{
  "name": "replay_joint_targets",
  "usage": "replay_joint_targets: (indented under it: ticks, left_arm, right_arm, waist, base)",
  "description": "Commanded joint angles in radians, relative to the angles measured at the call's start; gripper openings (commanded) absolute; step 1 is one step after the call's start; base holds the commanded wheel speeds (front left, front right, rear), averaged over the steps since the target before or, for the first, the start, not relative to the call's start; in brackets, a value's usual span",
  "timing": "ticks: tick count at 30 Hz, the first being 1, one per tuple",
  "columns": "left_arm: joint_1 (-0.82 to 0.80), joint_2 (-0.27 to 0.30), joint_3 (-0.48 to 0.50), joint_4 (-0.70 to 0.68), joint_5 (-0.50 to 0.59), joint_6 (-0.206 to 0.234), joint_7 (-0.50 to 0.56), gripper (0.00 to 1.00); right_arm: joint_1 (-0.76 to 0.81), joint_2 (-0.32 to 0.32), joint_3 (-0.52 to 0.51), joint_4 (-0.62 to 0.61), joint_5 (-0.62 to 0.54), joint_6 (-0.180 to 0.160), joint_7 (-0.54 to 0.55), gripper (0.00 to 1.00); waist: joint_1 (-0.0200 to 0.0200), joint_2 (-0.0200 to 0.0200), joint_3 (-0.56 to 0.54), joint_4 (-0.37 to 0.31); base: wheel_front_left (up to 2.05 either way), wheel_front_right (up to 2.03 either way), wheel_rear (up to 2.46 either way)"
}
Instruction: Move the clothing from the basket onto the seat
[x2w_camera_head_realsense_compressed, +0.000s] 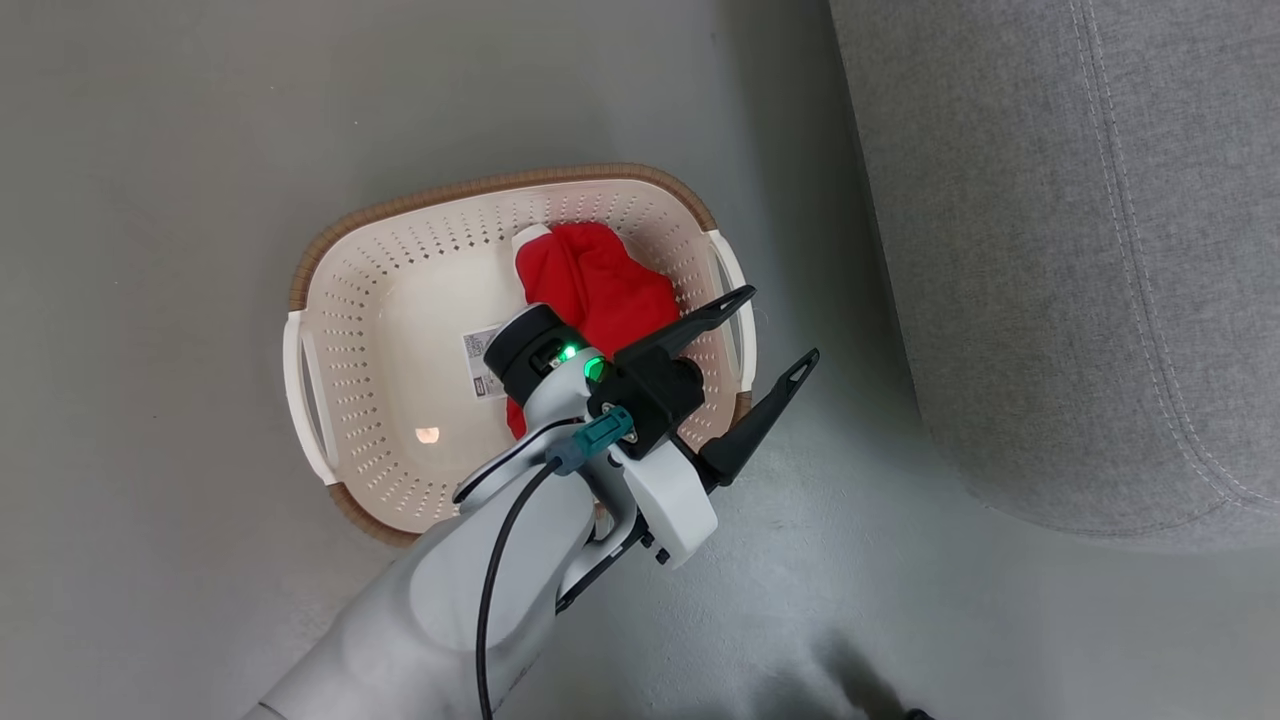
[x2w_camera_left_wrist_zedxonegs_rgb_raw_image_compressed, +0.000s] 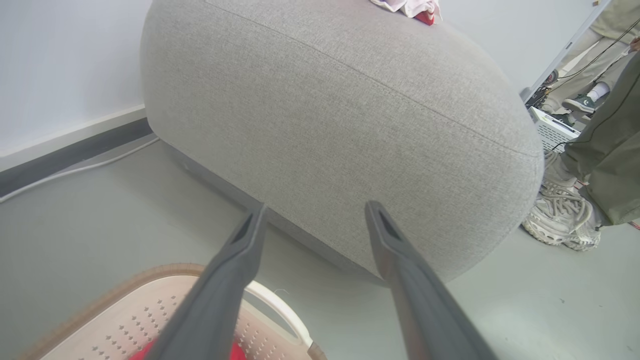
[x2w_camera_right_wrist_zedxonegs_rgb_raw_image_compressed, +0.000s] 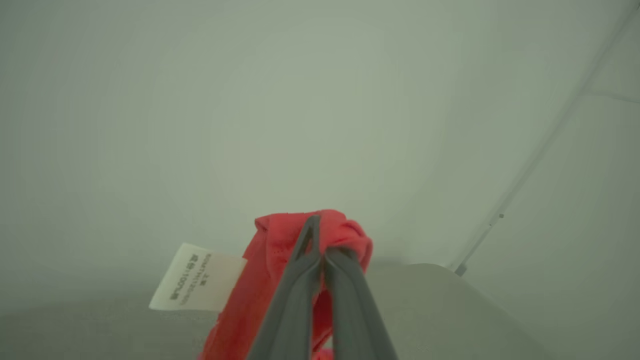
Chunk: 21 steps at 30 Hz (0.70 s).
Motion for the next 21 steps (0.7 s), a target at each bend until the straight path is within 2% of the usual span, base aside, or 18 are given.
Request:
replay_joint_targets:
  ticks: [1, 7, 21]
  left_arm:
    - [-0.009, -0.005, 0.023, -0.028, 0.010, -0.004, -0.005, 1.00]
    - [0.008, -0.005, 0.026, -0.023, 0.012, -0.005, -0.005, 1.00]
    - [0.040, -0.005, 0.042, 0.001, -0.007, -0.006, -0.005, 1.00]
  right_arm:
    - [0.050, -0.025, -0.015, -0.031, 0.007, 0.001, -0.005, 0.00]
    - [0.185, -0.014, -0.094, -0.005, 0.031, 0.001, -0.005, 0.00]
    - [0.339, 0.072, -0.118, 0.274, 0.064, 0.001, -0.005, 0.00]
  waist:
    - [0.0000, 0.0000, -0.002, 0.000]
    - [0.0000, 0.0000, -0.012, 0.002]
    - [0.0000, 0.0000, -0.065, 0.027]
  base:
    - [0.00, 0.00, 0.00]
    - [0.00, 0.00, 0.00]
    - [0.00, 0.00, 0.00]
